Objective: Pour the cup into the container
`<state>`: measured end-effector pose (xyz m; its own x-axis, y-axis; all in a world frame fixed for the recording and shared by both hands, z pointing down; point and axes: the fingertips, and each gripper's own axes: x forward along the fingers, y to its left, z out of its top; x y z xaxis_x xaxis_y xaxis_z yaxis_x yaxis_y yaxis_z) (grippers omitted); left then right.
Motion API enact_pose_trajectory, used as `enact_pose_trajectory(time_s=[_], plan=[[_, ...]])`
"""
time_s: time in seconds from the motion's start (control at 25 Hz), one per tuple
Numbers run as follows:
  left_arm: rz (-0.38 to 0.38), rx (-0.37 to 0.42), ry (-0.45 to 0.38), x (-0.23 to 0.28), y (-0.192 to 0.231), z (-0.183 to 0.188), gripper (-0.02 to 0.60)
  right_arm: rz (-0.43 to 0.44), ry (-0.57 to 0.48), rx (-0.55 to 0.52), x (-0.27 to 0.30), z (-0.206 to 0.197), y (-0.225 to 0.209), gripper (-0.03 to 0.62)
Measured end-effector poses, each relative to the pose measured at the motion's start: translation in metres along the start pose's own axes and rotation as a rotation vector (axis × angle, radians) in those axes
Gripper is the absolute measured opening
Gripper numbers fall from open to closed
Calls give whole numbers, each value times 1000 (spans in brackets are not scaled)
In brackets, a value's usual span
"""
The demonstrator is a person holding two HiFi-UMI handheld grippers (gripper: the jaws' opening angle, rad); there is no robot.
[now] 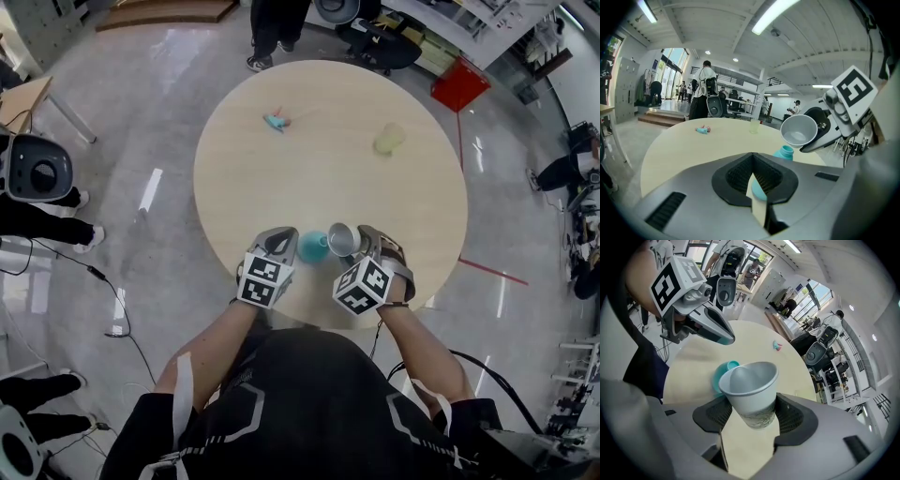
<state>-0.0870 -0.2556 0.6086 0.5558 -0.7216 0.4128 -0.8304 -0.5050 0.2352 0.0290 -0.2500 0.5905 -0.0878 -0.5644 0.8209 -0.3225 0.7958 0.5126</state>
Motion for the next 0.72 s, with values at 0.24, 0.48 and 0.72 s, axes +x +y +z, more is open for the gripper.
enact_pose_trajectory(time_s=[0.24,0.48,0.72], plan=[[0,-7,2,-1,-1,0,-8,1,14,-23,-1,1,-2,295],[-1,-8,4,-2,-4,-2,-8,-5,25,-40,-2,-2,-4,295],[-5,-8,9,-1,-2,-2,-8,-17,29,-49,-2,1,-8,295]])
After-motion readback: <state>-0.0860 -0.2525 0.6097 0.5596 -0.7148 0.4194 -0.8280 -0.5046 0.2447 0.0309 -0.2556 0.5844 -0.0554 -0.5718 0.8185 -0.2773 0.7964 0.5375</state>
